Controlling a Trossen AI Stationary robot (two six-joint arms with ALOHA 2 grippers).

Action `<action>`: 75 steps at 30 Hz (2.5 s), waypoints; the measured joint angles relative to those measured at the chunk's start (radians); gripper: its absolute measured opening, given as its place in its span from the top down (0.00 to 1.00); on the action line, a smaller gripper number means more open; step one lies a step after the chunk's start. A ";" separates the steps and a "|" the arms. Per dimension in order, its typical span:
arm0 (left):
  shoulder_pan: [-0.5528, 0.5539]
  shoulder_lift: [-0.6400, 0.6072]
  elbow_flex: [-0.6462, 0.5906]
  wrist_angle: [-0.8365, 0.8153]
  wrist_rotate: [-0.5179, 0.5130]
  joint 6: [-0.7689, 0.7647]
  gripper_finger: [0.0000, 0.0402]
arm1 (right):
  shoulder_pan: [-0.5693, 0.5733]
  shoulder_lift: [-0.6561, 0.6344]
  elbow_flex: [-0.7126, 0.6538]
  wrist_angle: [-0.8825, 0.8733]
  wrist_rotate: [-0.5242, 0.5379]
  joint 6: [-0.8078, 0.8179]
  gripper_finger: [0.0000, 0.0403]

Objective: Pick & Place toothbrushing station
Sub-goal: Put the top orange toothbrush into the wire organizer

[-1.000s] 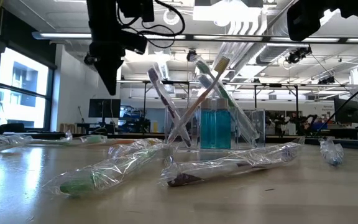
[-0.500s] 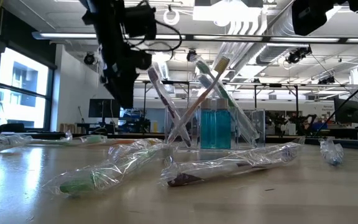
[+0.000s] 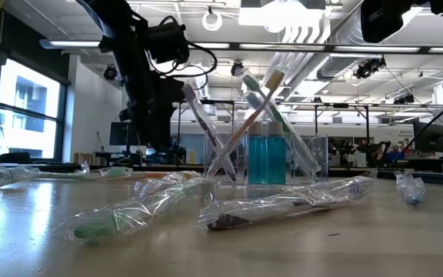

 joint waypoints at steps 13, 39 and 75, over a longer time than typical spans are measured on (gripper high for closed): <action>0.001 0.154 -0.001 0.110 -0.081 -0.031 0.53 | 0.000 0.000 0.000 -0.006 -0.001 0.000 0.44; 0.002 0.228 0.000 0.071 -0.196 -0.023 0.99 | 0.000 0.000 0.000 -0.008 -0.001 0.008 0.44; -0.619 -0.242 -0.376 1.309 -0.501 0.177 1.00 | 0.001 0.000 0.000 -0.007 -0.034 0.034 0.44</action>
